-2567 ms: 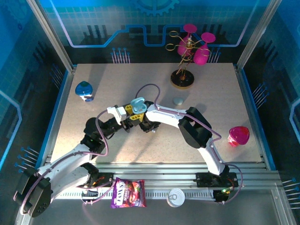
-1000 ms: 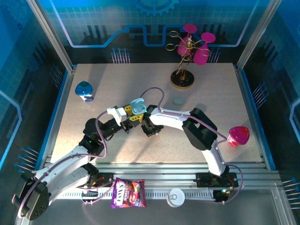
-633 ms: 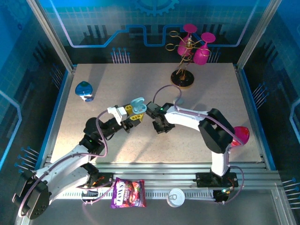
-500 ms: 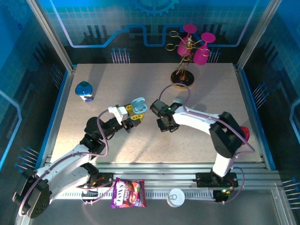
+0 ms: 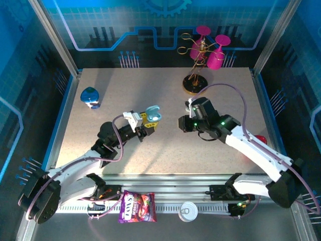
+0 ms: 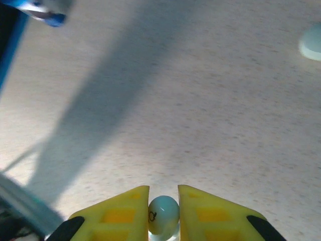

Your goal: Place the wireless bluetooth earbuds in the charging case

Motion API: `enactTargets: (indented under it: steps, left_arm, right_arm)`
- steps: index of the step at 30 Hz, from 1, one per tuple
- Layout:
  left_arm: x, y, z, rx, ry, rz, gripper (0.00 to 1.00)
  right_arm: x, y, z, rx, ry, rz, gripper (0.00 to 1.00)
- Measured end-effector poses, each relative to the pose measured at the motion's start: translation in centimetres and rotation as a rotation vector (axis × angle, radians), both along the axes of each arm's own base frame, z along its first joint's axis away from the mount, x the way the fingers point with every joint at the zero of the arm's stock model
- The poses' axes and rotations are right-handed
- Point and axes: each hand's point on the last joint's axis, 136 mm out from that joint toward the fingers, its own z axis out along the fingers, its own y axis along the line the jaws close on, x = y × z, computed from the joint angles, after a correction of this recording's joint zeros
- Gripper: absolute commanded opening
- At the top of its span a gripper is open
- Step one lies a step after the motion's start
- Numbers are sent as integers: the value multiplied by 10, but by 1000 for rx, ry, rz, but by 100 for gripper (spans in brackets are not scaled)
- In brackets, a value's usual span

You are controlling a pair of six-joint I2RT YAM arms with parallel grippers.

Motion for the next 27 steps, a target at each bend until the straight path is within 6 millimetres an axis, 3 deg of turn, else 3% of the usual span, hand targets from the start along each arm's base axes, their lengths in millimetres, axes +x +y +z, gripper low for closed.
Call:
enactTargets:
  steps: [6, 12, 21, 27]
  left_arm:
    - [1, -3, -4, -6, 18, -12, 29]
    - [-1, -4, -3, -7, 18, -28, 29]
    - [-6, -8, 0, -14, 30, -71, 29]
    - [-7, -11, 4, -15, 34, -93, 29]
  right_arm:
    - [-19, 26, 52, 231, -75, 140, 19]
    - [-29, 46, 81, 366, -107, 243, 19]
    - [-27, 70, 85, 405, -97, 317, 19]
    - [-24, 76, 89, 417, -112, 328, 19]
